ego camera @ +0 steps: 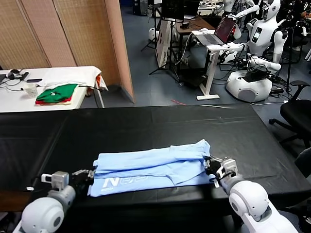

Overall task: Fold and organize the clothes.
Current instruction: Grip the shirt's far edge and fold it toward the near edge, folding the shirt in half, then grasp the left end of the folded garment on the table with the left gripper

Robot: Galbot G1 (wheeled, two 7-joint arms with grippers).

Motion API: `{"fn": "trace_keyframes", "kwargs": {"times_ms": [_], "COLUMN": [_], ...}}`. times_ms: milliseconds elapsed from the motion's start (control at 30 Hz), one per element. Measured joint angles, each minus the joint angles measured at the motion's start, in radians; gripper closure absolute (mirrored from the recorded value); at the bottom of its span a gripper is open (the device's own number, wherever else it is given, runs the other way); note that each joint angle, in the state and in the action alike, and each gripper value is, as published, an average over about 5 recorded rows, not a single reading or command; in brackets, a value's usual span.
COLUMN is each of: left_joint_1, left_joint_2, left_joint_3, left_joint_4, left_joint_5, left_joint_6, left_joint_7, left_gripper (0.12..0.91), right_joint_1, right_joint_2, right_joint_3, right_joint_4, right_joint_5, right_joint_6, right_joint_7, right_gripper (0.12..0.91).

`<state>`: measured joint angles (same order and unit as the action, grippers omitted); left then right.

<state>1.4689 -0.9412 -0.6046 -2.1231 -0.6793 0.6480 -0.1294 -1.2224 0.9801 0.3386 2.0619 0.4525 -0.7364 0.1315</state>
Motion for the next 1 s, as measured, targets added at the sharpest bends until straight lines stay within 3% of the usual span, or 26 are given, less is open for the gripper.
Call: {"fn": "trace_keyframes", "kwargs": {"times_ms": [167,233,367,467,633,733,800,1000], "left_joint_1": [0.034,0.046,0.024,-0.019,-0.083,-0.114,-0.13,-0.153], "left_joint_2": [-0.029,-0.054,-0.09,-0.101,-0.113,-0.117,-0.119,-0.124], "left_joint_3": [0.003,-0.005,-0.013,-0.001,0.02,0.028,0.032,0.047], "left_joint_4": [0.003,-0.022,-0.045,-0.017,0.061,0.109,0.137,0.19], "left_joint_5": [0.048,0.073,0.073,0.055,0.038,0.02,0.012,0.008], "left_joint_6": [-0.002,-0.004,-0.03,-0.041,-0.044,-0.044,-0.044,-0.043], "left_joint_7": [0.005,0.0,-0.007,-0.008,-0.006,-0.003,-0.001,0.005], "left_gripper": [0.884,0.884,0.855,0.721,0.401,0.227,0.157,0.124], "right_joint_1": [-0.082,-0.073,-0.033,0.012,0.081,0.11,0.128,0.173], "right_joint_2": [0.038,0.049,0.078,0.104,0.134,0.145,0.153,0.172], "right_joint_3": [0.109,0.124,0.127,0.112,0.084,0.07,0.061,0.034], "right_joint_4": [0.082,0.078,0.031,-0.022,-0.113,-0.163,-0.195,-0.281], "right_joint_5": [0.106,0.112,0.108,0.089,0.042,0.031,0.03,0.031], "right_joint_6": [0.0,0.001,0.041,0.083,0.118,0.131,0.14,0.144], "right_joint_7": [-0.001,0.011,0.04,0.047,0.043,0.04,0.039,0.025], "right_gripper": [0.856,0.831,0.647,0.458,0.183,0.132,0.121,0.118]}}
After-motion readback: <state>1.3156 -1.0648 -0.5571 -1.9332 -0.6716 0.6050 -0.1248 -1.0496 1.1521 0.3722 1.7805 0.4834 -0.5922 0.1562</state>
